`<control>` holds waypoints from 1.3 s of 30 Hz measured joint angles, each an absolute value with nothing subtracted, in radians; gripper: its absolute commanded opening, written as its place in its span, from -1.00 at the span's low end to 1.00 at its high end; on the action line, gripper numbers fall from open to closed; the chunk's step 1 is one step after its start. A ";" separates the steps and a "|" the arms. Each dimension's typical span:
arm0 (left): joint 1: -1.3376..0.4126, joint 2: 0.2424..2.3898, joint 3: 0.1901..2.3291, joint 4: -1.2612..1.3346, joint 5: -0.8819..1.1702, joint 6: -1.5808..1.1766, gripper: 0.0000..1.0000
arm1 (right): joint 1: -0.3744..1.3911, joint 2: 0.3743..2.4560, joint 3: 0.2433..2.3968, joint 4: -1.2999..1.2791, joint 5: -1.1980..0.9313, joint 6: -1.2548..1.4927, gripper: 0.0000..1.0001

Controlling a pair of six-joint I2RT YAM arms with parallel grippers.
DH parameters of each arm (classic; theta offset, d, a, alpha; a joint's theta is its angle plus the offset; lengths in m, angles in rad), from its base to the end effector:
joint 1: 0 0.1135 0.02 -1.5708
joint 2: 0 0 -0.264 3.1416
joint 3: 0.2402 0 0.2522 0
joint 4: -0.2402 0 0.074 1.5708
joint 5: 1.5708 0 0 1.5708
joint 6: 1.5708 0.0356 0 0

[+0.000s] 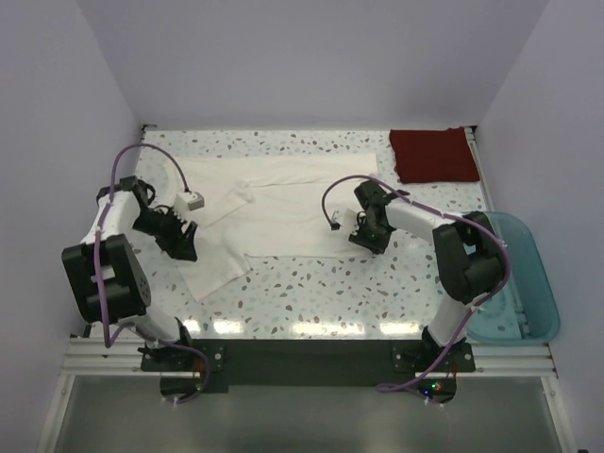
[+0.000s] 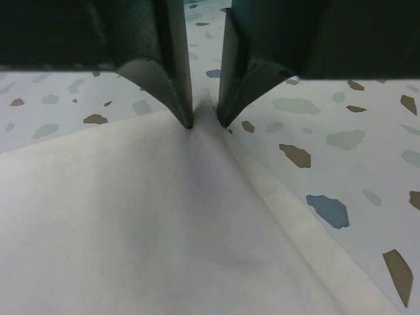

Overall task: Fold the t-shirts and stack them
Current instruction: Fold the tshirt

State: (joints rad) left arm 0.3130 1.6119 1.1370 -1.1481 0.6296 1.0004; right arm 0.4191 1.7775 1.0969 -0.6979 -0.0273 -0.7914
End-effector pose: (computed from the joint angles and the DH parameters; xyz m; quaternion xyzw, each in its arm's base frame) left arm 0.2641 0.0634 0.2160 0.3127 0.8977 -0.2603 0.1693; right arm 0.2949 0.1324 0.1568 -0.5674 0.8177 -0.0044 0.0968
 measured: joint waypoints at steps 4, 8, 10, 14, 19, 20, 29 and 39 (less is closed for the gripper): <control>0.313 1.517 1.044 -1.122 0.574 1.114 0.29 | 0.419 1.779 1.095 -0.673 -0.003 -0.802 -1.00; 0.294 1.460 0.950 -1.062 0.501 1.207 0.34 | 0.420 1.779 1.096 -0.673 0.005 -0.802 -1.00; 0.272 1.452 0.910 -1.021 0.468 1.235 0.35 | 0.420 1.779 1.096 -0.673 0.005 -0.802 -1.00; 0.210 1.449 0.840 -0.944 0.410 1.267 0.37 | 0.420 1.785 1.105 -0.678 0.006 -0.801 -1.00; 0.155 1.449 0.765 -0.862 0.350 1.281 0.36 | 0.420 1.797 1.120 -0.691 0.009 -0.796 -1.00; 0.150 1.448 0.755 -0.850 0.336 1.287 0.33 | 0.420 1.798 1.121 -0.691 0.009 -0.796 -1.00; 0.136 1.444 0.752 -0.807 0.286 1.298 -1.00 | 0.420 1.814 1.144 -0.717 0.009 -0.794 -1.00; 0.191 1.427 0.964 -1.087 0.370 1.316 -1.00 | 0.414 1.766 1.131 -0.787 -0.033 -0.797 -1.00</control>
State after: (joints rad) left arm 0.1905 1.4265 0.9638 -1.0874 0.3698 1.3159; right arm 0.4141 1.7657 1.1309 -0.7868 -0.0334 -0.7967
